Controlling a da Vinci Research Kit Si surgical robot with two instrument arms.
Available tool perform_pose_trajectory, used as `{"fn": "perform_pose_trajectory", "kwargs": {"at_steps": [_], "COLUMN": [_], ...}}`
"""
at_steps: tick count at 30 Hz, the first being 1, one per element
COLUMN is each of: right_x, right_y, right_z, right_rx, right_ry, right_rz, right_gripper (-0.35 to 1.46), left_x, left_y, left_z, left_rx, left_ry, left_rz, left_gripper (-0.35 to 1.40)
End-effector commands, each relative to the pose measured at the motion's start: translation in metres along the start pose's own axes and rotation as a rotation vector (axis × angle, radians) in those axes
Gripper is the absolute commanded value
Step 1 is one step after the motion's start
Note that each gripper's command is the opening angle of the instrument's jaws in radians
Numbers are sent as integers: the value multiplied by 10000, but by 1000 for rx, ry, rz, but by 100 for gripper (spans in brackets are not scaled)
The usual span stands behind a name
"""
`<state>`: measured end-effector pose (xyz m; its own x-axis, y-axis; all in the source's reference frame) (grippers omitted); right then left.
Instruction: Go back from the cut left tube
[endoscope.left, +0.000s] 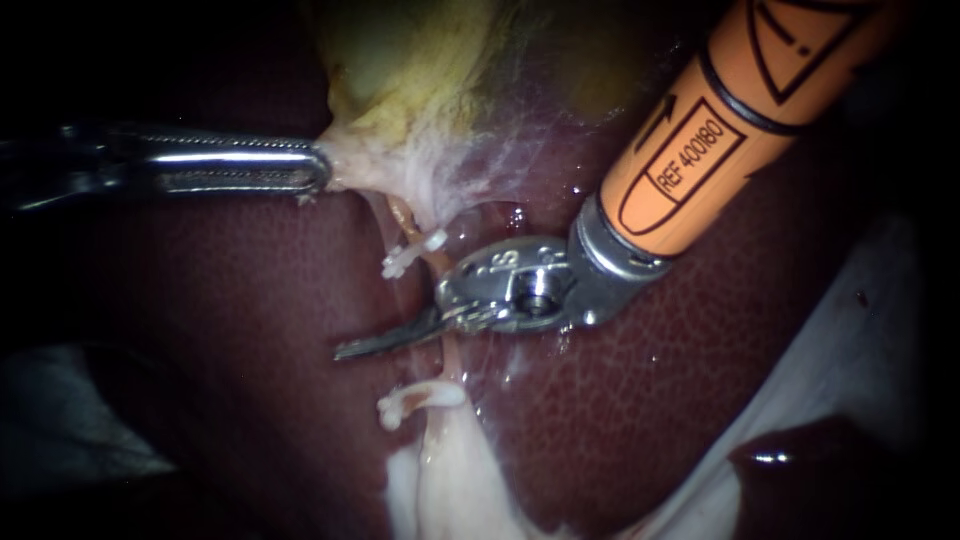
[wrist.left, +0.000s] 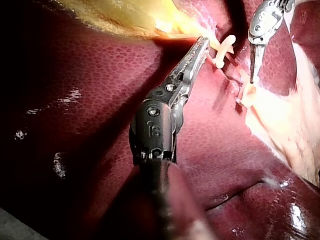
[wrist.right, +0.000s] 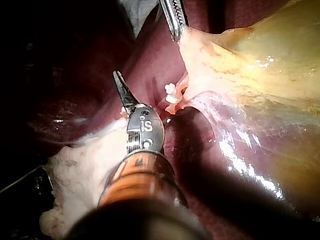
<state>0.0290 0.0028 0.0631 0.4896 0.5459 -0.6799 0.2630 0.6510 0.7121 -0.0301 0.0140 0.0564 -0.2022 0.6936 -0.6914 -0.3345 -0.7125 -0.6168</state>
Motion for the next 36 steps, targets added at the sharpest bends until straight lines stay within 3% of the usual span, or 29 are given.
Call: {"fn": "perform_pose_trajectory", "kwargs": {"at_steps": [1,2,3,4,6,8,13,16,20,24,28,30,36], "right_x": [-1,-1,-2,-3,-4,-6,-7,-11,-17,-21,-27,-29,-28], "right_y": [0,0,0,-1,-1,0,1,-6,-24,-44,-63,-68,-77], "right_z": [0,1,1,2,5,8,9,3,-18,-48,-86,-103,-150], "right_rx": [6,13,22,15,-26,-46,-49,-74,-148,-221,-334,-377,-501], "right_ry": [-1,3,13,23,53,73,77,82,102,109,107,87,-97], "right_rz": [0,-1,-2,2,24,30,36,35,46,-7,-78,-115,-192], "right_gripper": [-35,-35,2,53,118,135,145,145,145,145,145,145,145], "left_x": [0,0,0,0,0,0,-1,-1,-1,-2,-2,-2,-3], "left_y": [0,0,0,0,0,-1,-1,-2,-2,-4,-6,-6,-6], "left_z": [0,0,0,0,0,0,-1,-2,-2,-3,-3,-3,-3], "left_rx": [-1,-1,-1,-1,-1,-1,-1,-2,-3,-3,-4,-4,-4], "left_ry": [0,0,0,0,0,0,0,0,0,0,0,0,0], "left_rz": [0,0,0,0,0,0,0,0,0,0,1,1,1], "left_gripper": [-35,-35,-35,-35,-35,-35,-35,-35,-35,-35,-35,-35,-35]}}
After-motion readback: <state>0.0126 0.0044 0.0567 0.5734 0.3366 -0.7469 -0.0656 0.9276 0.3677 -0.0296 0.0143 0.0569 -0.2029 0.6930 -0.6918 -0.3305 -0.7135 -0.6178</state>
